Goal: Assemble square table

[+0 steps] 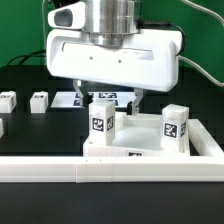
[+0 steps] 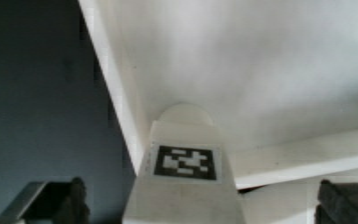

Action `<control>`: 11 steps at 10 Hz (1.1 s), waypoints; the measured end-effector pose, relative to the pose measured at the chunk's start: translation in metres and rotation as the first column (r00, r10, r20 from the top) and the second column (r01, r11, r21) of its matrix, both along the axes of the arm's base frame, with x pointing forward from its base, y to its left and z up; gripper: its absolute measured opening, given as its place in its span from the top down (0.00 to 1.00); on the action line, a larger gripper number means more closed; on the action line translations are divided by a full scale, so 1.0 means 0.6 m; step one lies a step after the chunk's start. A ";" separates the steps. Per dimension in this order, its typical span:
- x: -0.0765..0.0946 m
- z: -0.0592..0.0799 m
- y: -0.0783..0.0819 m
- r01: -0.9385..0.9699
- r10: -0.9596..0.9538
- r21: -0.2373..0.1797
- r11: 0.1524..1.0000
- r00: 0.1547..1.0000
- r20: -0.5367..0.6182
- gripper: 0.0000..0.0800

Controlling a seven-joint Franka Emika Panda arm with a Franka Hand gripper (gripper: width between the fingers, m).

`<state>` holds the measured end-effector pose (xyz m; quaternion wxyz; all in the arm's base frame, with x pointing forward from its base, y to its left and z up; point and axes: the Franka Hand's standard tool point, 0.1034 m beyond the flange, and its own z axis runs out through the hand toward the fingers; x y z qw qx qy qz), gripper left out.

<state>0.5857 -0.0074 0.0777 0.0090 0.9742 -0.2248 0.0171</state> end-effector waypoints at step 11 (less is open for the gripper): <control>-0.064 -0.019 -0.037 -0.229 0.229 -0.009 0.973 0.973 0.042 0.19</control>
Offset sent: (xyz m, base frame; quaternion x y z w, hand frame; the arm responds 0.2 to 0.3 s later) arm -0.0272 0.0031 0.0120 0.0802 -0.0643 -0.0858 0.9910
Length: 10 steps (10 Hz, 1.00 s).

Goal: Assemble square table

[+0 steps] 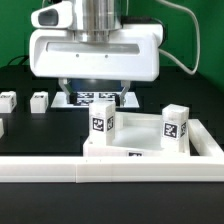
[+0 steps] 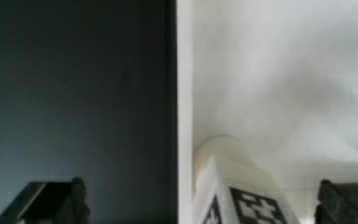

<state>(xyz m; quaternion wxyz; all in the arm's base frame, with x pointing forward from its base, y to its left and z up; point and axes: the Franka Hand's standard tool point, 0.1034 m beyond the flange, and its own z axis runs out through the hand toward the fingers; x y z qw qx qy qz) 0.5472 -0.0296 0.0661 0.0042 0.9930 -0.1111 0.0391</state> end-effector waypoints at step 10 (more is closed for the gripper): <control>-0.026 -0.049 -0.009 0.013 -0.013 -0.031 0.999 1.000 -0.006 0.19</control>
Offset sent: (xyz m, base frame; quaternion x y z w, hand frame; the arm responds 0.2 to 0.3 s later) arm -0.0091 0.0042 -0.0237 0.0195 0.0170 0.0080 0.9996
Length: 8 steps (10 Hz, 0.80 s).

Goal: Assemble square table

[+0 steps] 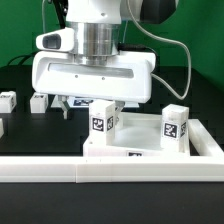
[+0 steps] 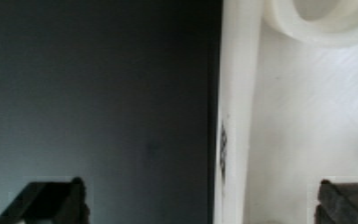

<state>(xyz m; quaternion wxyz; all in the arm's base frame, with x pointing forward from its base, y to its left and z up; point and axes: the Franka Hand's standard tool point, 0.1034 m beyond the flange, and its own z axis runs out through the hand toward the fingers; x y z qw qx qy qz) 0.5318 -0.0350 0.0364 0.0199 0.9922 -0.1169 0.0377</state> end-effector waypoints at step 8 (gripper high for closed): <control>-0.015 -0.022 -0.004 0.020 -0.022 0.035 0.999 0.999 0.038 0.19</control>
Offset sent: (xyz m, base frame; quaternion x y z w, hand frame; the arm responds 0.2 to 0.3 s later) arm -0.0103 0.0333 -0.0105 0.1007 0.0093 0.0300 0.9944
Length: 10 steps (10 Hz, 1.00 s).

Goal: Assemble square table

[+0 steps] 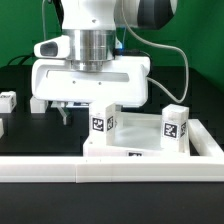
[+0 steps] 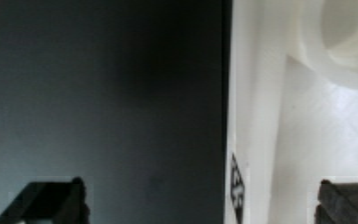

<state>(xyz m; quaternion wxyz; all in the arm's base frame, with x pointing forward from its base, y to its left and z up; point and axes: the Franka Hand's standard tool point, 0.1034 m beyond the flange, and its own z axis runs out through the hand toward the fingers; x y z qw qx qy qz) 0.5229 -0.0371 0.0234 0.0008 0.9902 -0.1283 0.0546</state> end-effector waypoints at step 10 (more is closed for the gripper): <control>0.000 -0.020 0.021 -0.005 0.006 -0.015 1.000 1.000 0.010 0.93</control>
Offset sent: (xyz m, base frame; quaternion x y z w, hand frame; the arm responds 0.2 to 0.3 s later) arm 0.0042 0.0037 0.0033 -0.0014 -0.0059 0.0042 1.0000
